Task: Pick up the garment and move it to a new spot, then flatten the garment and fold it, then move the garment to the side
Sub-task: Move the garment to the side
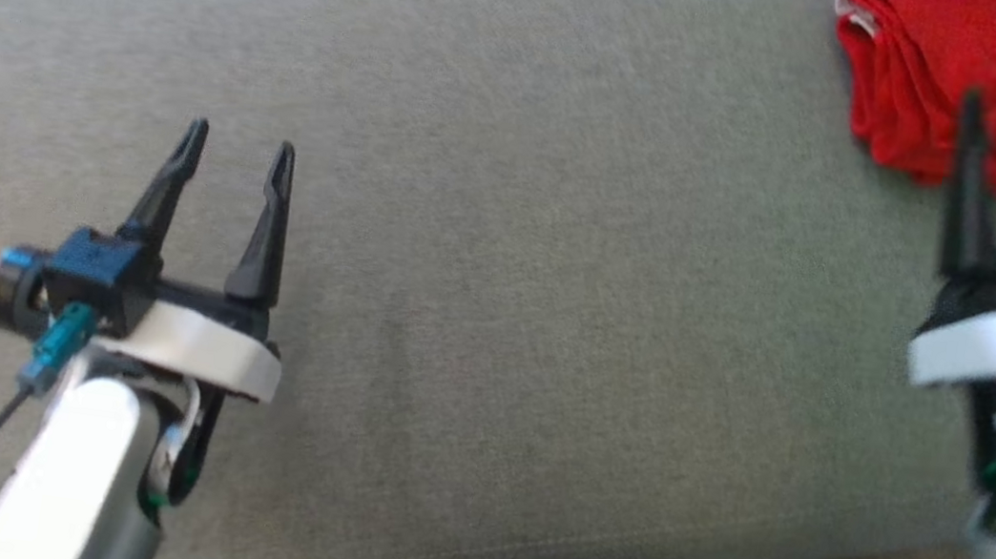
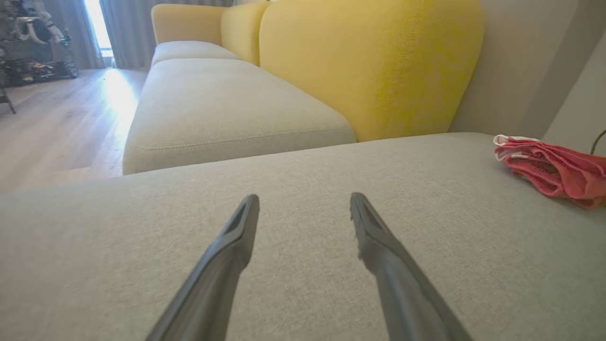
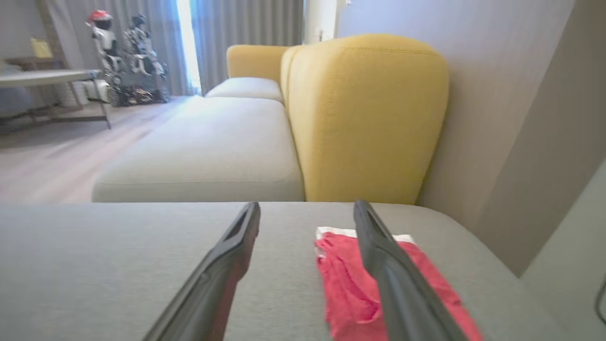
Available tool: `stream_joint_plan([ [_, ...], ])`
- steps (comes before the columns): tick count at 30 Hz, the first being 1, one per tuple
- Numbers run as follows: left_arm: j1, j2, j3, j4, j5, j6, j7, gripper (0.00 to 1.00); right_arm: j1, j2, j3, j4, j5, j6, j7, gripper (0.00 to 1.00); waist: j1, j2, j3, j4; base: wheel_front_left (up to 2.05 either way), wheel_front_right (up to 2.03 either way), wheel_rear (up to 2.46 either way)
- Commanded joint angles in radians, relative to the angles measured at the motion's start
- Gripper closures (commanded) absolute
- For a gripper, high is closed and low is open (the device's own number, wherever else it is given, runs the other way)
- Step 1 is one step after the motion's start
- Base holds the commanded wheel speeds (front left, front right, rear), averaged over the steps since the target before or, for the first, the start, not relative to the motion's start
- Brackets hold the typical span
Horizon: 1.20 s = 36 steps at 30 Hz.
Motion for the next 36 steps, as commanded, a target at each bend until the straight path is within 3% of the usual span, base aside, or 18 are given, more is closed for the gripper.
stream_joint_plan([
  [1,0.002,0.008,0.041,-0.025,-0.008,0.012,-0.009,0.0,0.033,0.024,0.027,-0.056,-0.016,-0.001,-0.014,0.0,0.0,0.0,-0.046,0.047,0.0,0.0,0.0],
  [6,0.047,0.001,0.055,-0.013,-0.025,0.028,-0.014,0.0,0.132,0.075,0.063,-0.058,-0.016,-0.001,-0.036,0.0,0.0,0.0,-0.102,0.111,0.0,0.0,0.0],
  [16,0.126,0.017,0.073,-0.018,-0.04,0.045,-0.016,0.0,0.238,0.085,0.103,-0.013,-0.029,-0.001,-0.088,0.0,0.0,0.0,-0.183,0.187,0.0,0.0,0.0],
  [36,0.26,0.031,0.033,-0.045,-0.052,0.06,0.026,0.0,0.33,0.086,0.086,0.089,-0.026,-0.001,-0.155,0.0,0.0,0.0,-0.296,0.195,0.0,0.0,0.0],
])
